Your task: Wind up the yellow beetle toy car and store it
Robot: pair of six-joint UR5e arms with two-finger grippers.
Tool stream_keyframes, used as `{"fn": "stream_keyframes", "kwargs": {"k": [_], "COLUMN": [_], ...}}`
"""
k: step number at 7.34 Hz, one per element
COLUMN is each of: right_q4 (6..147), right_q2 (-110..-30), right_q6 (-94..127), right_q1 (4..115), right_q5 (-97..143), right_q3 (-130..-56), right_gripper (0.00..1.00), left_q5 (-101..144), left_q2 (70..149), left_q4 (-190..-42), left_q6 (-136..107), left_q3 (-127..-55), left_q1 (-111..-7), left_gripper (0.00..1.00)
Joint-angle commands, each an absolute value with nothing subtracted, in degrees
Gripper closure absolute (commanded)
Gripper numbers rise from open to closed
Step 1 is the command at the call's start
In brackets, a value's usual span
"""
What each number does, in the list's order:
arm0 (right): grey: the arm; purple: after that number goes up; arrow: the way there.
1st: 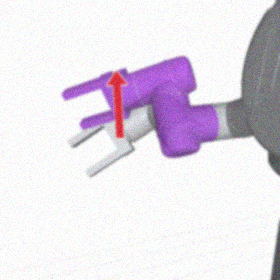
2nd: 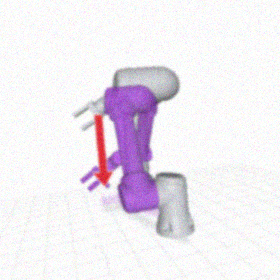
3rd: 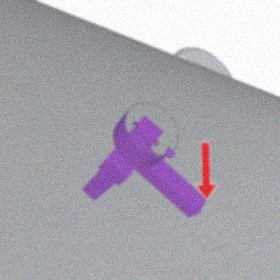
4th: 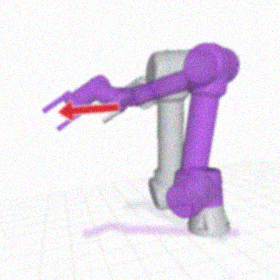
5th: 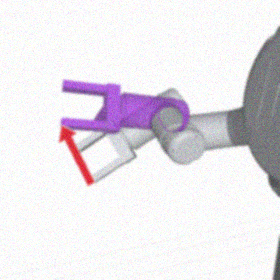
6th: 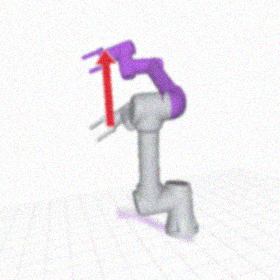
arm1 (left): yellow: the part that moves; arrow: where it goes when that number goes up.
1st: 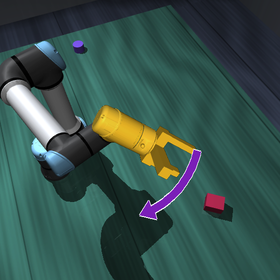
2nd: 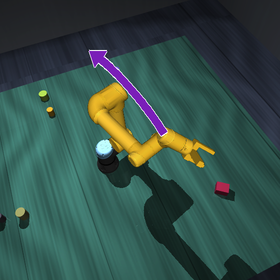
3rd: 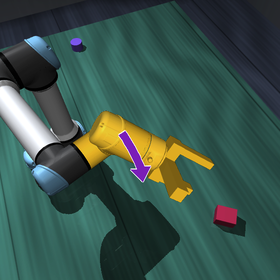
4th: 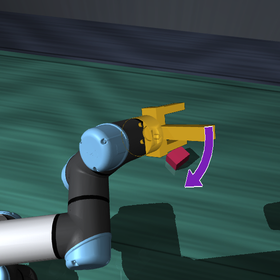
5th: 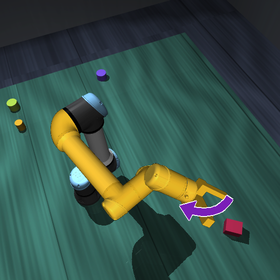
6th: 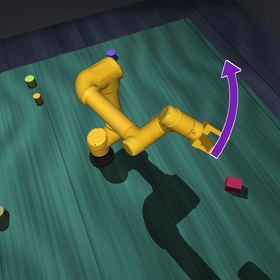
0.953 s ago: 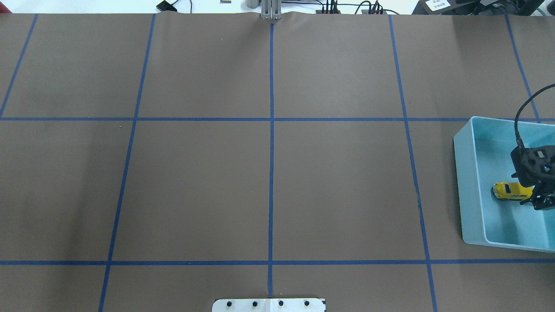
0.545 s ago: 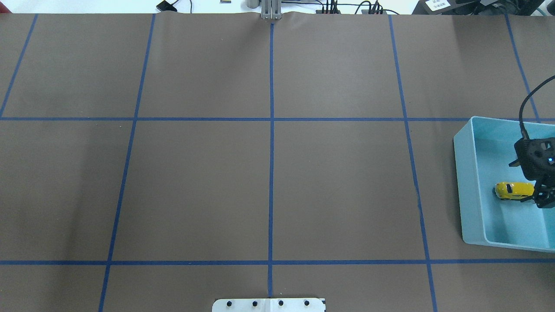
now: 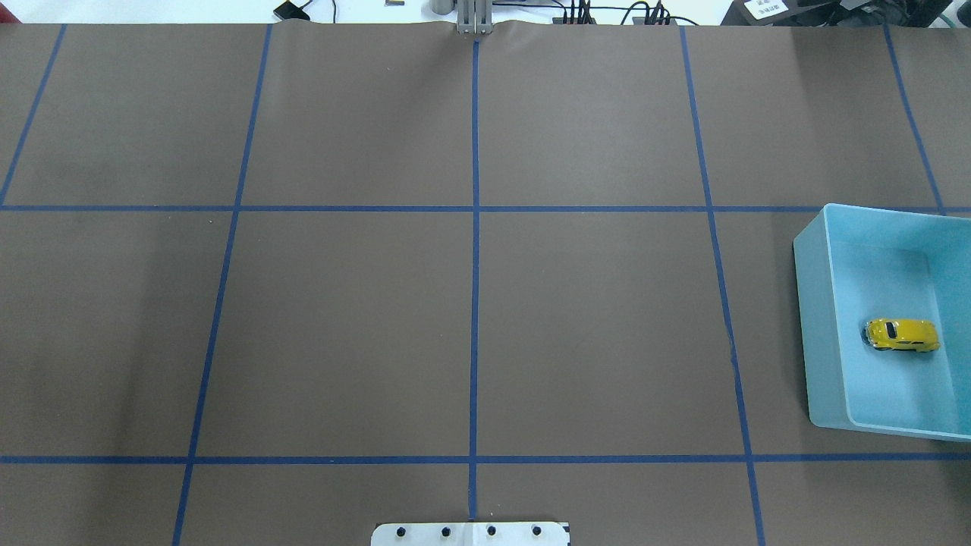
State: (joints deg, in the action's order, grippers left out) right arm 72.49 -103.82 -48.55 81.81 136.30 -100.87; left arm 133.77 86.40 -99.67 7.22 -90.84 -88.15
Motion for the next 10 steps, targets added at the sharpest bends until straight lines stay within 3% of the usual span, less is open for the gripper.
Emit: {"fn": "stream_keyframes", "kwargs": {"k": [1, 2, 7, 10], "right_q4": [84.98, 92.04, 93.69, 93.34], "right_q2": [-103.10, -101.27, -95.54, -94.14], "right_q6": [-45.29, -39.09, -6.42, -5.19], "right_q1": [92.86, 93.51, 91.77, 89.03], "right_q5": [136.50, 135.45, 130.54, 129.03], "right_q3": [-93.98, -93.96, -92.90, -93.69], "right_gripper": [0.01, 0.01, 0.00, 0.00], "left_q5": [133.77, 133.77, 133.86, 133.86], "left_q2": [86.40, 86.31, 86.31, 85.96], "left_q4": [-99.67, -99.58, -99.58, -99.58], "left_q6": [7.21, 7.12, 6.77, 6.77], "left_q3": [-90.79, -90.70, -90.88, -91.14], "left_q1": [-88.15, -88.15, -88.15, -88.24], "left_gripper": [0.00, 0.00, 0.00, 0.00]}}
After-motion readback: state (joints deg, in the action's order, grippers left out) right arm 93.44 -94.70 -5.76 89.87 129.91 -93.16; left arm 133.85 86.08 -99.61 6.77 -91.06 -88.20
